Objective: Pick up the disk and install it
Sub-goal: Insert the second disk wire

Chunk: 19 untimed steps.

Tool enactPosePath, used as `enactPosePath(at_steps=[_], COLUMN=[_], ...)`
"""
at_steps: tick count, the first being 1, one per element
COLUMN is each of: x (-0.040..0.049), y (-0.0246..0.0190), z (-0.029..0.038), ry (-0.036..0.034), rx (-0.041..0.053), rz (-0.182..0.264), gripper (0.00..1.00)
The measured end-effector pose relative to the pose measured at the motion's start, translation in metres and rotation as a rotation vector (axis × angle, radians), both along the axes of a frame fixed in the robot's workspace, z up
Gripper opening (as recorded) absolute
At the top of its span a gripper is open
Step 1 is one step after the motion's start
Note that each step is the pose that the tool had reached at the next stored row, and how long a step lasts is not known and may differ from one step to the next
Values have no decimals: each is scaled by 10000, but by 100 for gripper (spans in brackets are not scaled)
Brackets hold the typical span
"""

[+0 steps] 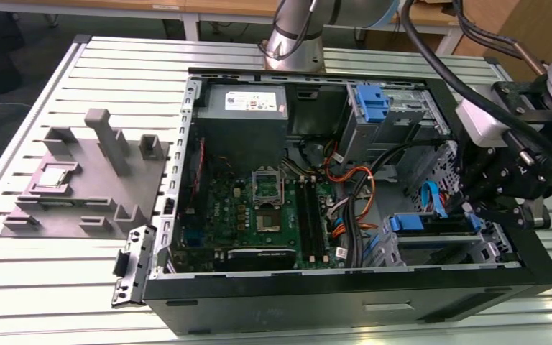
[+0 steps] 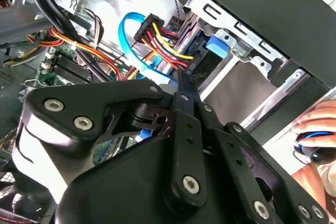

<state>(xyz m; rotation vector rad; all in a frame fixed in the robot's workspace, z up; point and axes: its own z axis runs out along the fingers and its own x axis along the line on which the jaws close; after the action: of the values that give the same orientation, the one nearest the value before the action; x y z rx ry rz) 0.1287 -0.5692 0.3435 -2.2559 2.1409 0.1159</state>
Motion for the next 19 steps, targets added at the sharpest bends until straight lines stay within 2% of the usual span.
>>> enactPosePath(at_steps=[3,8,11,12,14,15,19], x=[0,1,0,-4,-18,-20,-24], y=[0,0,0,1,0,-1,0], z=[21,97,98,100,99,99,99], ry=[1,0,-5,-36,-162,-191,-222], rx=[-1,0,4,1,2,2,0], rz=[-5,-11,-12,-11,-16,-35,-162], gripper=[10,10,10,10,10,10,10])
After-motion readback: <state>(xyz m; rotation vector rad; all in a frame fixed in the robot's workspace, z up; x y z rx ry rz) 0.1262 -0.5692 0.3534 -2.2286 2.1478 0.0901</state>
